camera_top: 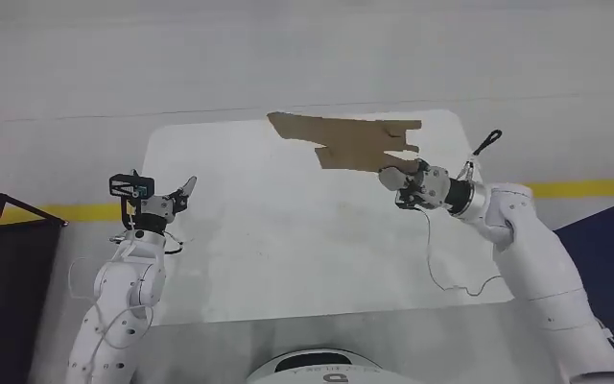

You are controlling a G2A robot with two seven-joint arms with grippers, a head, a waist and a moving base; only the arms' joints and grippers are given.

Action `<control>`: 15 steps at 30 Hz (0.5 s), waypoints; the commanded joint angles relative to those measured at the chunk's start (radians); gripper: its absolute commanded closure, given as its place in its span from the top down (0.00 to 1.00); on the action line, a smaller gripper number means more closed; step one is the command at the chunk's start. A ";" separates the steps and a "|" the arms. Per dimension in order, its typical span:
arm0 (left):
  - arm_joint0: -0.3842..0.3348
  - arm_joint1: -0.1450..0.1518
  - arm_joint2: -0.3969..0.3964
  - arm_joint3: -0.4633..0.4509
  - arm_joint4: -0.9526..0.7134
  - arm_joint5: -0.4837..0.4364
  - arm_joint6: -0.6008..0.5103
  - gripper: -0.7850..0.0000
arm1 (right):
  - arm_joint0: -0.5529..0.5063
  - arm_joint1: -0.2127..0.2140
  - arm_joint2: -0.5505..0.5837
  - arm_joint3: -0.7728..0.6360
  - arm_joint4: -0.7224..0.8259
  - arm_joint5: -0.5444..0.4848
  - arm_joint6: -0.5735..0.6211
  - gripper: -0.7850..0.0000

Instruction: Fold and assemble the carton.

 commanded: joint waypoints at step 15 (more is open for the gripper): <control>0.000 0.000 0.000 0.000 0.000 0.000 0.000 1.00 | 0.046 -0.007 0.043 -0.013 0.264 -0.214 -0.198 0.00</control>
